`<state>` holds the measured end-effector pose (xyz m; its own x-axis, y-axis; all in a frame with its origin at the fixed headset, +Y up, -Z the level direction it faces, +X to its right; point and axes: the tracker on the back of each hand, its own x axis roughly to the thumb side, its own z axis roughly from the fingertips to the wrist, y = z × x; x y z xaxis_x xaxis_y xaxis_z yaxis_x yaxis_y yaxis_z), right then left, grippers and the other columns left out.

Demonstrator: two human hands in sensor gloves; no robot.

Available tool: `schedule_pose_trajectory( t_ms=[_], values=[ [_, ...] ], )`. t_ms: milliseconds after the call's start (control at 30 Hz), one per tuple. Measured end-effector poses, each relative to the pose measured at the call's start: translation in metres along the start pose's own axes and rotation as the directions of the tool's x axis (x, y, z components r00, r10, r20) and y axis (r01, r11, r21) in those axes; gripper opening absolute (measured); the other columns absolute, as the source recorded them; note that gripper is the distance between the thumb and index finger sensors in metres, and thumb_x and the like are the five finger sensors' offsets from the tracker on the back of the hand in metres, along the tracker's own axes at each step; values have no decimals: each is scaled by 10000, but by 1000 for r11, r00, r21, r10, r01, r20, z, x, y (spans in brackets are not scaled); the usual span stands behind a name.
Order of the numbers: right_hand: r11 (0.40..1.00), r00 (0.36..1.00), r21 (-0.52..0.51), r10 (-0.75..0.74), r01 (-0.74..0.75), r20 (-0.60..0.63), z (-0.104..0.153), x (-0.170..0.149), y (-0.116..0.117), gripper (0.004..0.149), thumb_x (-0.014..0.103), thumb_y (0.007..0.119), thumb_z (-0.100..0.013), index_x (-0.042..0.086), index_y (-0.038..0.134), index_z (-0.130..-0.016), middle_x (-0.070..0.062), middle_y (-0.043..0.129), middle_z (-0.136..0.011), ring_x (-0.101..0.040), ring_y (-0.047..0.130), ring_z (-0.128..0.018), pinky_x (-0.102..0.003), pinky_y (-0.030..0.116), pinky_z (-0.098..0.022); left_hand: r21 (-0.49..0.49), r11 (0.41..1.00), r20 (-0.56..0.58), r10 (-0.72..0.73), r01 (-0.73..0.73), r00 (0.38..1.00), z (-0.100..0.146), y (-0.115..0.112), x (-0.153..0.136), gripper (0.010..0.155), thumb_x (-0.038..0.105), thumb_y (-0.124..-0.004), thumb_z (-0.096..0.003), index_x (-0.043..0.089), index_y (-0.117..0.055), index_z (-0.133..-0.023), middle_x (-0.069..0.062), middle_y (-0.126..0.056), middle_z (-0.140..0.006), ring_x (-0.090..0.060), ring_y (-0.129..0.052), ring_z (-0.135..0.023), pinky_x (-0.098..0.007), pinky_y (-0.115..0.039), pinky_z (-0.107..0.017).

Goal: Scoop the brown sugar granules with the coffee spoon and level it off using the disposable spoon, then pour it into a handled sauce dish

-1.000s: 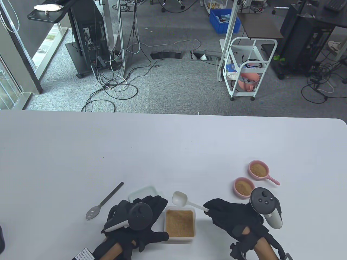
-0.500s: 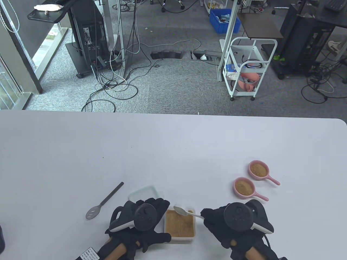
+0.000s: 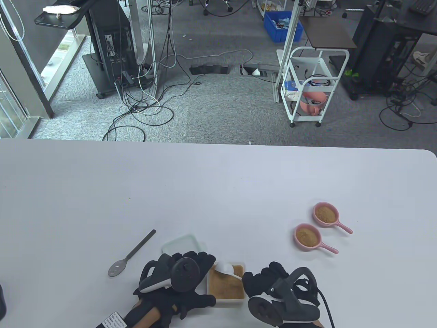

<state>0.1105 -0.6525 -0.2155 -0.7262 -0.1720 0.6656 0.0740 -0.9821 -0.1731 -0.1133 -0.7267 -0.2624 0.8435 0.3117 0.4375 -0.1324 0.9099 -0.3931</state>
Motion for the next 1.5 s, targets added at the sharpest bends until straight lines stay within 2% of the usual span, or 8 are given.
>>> schedule_pose_trajectory(
  t_ms=[267, 400, 533, 800, 1167, 1333, 1367, 1500],
  values=[
    [980, 988, 122, -157, 156, -9, -5, -3, 13, 447, 308, 892, -447, 52, 890, -814, -47, 1010, -381, -261, 943, -173, -521, 782, -428, -3, 1000, -3, 6, -6, 1000, 0, 1, 0, 1022, 831, -687, -364, 353, -276, -1168, 45, -396, -1250, -364, -494, -1190, -606, -401, -834],
    [924, 943, 192, -327, 331, -56, -7, -17, 22, 450, 309, 878, -457, 42, 879, -819, -43, 1006, -383, -253, 942, -170, -516, 785, -424, -3, 1000, -3, 7, -7, 1000, 0, 1, 0, 1023, 830, -686, -365, 349, -274, -1168, 41, -396, -1249, -365, -494, -1190, -606, -401, -833],
    [760, 796, 236, -585, 605, -155, -6, -45, 35, 450, 306, 861, -469, 33, 870, -827, -43, 1001, -386, -247, 937, -162, -512, 785, -411, -3, 1000, -4, 8, -8, 1000, 0, 1, 0, 1024, 830, -687, -364, 349, -275, -1168, 40, -399, -1249, -368, -494, -1189, -606, -401, -833],
    [462, 532, 276, -791, 843, -301, -4, -76, 65, 450, 316, 838, -483, 36, 868, -834, -26, 997, -386, -225, 933, -149, -501, 791, -387, -3, 1000, -4, 7, -7, 1000, 0, 1, 0, 1024, 832, -684, -364, 350, -272, -1168, 43, -397, -1249, -366, -496, -1189, -605, -402, -833],
    [231, 334, 279, -847, 932, -414, -1, -89, 90, 452, 330, 818, -491, 42, 872, -834, 0, 999, -380, -195, 941, -125, -482, 807, -357, -2, 1000, -2, 0, 0, 1000, 0, 1, 1, 1025, 833, -685, -362, 349, -276, -1168, 42, -400, -1248, -368, -499, -1187, -605, -406, -832],
    [119, 225, 244, -851, 963, -475, 1, -95, 106, 454, 348, 790, -500, 54, 868, -838, 31, 985, -370, -163, 934, -108, -468, 816, -330, -1, 1000, -2, 0, 0, 1000, 0, 0, 1, 1023, 834, -683, -362, 351, -277, -1168, 42, -398, -1248, -368, -498, -1187, -606, -407, -830],
    [79, 188, 235, -853, 969, -488, 1, -96, 110, 455, 349, 787, -500, 52, 867, -836, 34, 983, -366, -158, 931, -103, -467, 817, -322, -1, 1000, -2, -1, 1, 1000, 0, 0, 1, 1023, 834, -683, -362, 352, -277, -1167, 43, -397, -1248, -366, -500, -1187, -605, -408, -831],
    [17, 134, 229, -853, 973, -505, 3, -101, 118, 456, 356, 771, -504, 57, 859, -838, 44, 975, -371, -156, 925, -106, -463, 815, -313, -1, 1000, -2, -2, 2, 1000, 0, 0, 1, 1023, 836, -679, -363, 352, -273, -1167, 44, -394, -1249, -366, -499, -1187, -604, -407, -831]
  ],
)
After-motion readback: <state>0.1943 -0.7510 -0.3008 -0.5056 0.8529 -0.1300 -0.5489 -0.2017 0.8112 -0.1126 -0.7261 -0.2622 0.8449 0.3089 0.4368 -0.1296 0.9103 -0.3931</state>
